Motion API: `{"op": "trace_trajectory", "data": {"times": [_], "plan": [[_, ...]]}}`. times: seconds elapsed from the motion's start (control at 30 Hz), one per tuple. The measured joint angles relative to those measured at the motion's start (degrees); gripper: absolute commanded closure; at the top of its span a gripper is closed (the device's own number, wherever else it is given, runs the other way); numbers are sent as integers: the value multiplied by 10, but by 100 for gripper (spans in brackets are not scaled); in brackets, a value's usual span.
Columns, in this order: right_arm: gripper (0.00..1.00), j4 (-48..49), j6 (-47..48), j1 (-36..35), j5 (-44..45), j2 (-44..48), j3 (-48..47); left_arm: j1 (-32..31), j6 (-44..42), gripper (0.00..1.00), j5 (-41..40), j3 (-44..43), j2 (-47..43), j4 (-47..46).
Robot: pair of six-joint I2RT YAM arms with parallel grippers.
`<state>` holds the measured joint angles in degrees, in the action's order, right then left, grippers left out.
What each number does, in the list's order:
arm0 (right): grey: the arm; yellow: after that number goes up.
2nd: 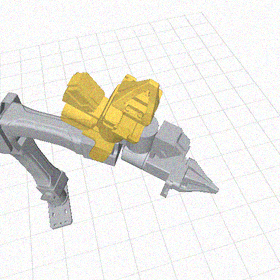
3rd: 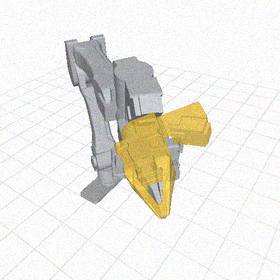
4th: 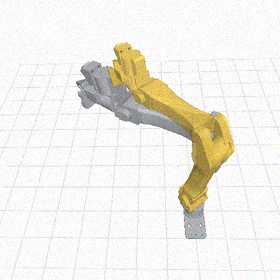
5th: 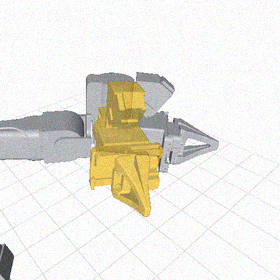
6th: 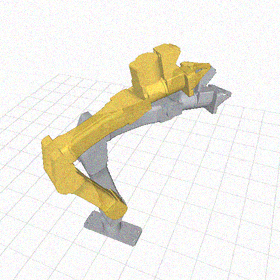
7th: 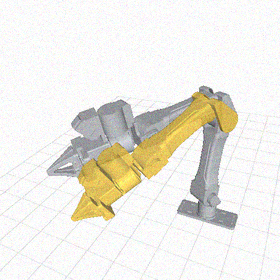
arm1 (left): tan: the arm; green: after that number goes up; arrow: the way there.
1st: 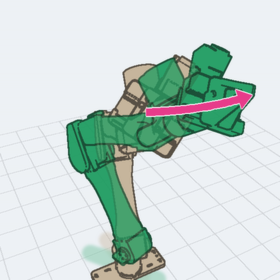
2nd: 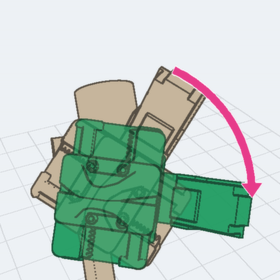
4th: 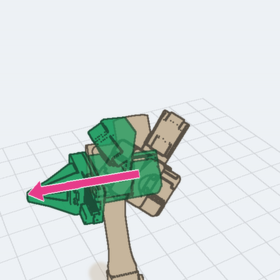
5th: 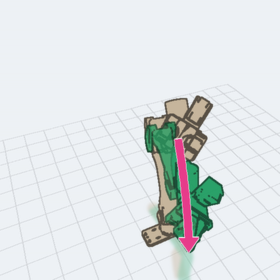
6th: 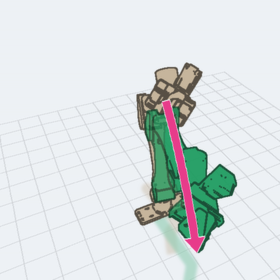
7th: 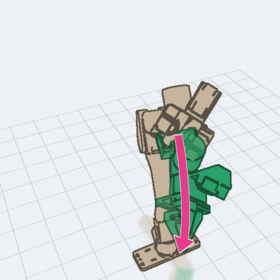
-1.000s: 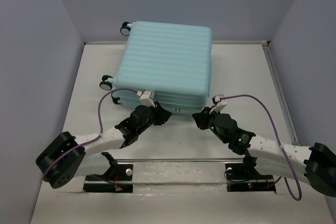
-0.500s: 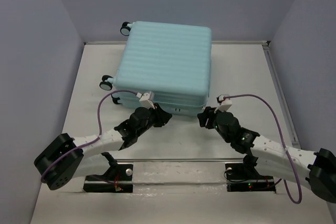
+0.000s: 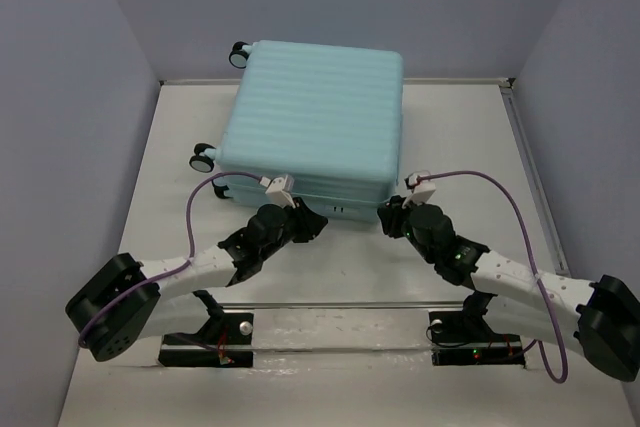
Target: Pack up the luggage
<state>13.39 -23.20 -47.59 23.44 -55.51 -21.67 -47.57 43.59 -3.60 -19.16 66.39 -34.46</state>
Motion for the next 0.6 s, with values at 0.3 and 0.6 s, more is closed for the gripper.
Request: {"op": "trace_trajectory", "data": {"times": [0.3, 0.6], "plan": [[93, 11, 27, 0, 2, -12, 1, -3, 0, 74, -11, -3, 19, 0], [93, 42, 28, -1, -28, -11, 17, -4, 0, 73, -47, -10, 30, -4]]}}
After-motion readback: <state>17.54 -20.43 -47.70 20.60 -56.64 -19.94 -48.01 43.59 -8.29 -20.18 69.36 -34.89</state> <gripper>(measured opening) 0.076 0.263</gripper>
